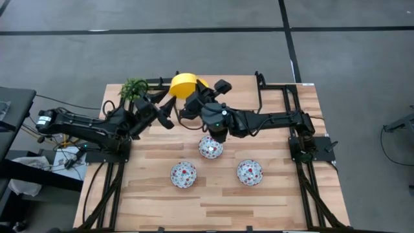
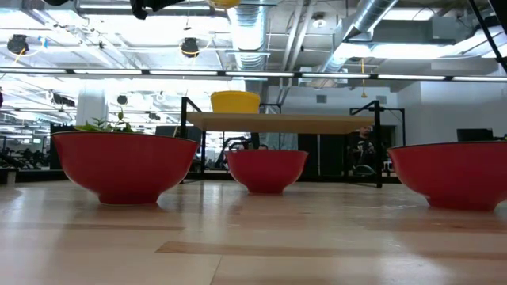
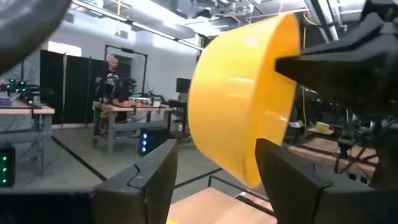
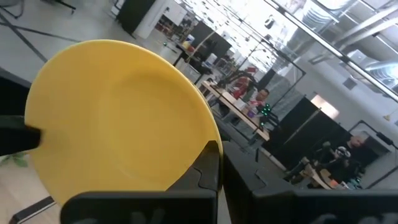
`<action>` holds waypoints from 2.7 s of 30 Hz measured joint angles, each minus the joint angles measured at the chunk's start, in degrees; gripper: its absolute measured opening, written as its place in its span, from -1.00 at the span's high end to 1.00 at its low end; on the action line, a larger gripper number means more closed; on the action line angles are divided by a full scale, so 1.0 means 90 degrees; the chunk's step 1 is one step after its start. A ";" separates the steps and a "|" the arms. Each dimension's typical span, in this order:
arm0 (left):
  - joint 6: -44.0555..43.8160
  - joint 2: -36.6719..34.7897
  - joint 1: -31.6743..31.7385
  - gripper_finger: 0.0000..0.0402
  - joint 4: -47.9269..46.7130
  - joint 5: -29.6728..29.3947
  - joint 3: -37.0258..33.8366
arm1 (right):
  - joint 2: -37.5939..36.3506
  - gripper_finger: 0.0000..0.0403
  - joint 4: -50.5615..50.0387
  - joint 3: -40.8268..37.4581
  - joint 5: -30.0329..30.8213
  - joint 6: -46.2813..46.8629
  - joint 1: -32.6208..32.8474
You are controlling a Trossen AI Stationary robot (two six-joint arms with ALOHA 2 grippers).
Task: Pick & Place Mini bowls
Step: Stack the yellow bowl on top of the yellow bowls on the shelf
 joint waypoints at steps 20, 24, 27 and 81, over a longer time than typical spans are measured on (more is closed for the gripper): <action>-0.0410 -0.0010 0.0228 0.93 0.0043 -0.0001 0.0000 | -0.0002 1.00 0.0039 0.0005 -0.0500 0.0204 0.0022; -0.0499 -0.0007 0.0300 0.95 0.0026 0.0028 0.0000 | -0.0015 0.97 -0.0135 0.0012 -0.0643 0.0177 0.0083; -0.0546 -0.0005 0.0373 0.97 -0.0017 0.0034 0.0000 | -0.0015 0.89 -0.0301 0.0012 -0.0872 0.0132 0.0128; -0.4476 0.2789 0.3747 0.99 -0.9158 0.4352 0.5020 | -0.4408 0.40 -0.4405 -0.4767 -0.3657 0.5777 0.0940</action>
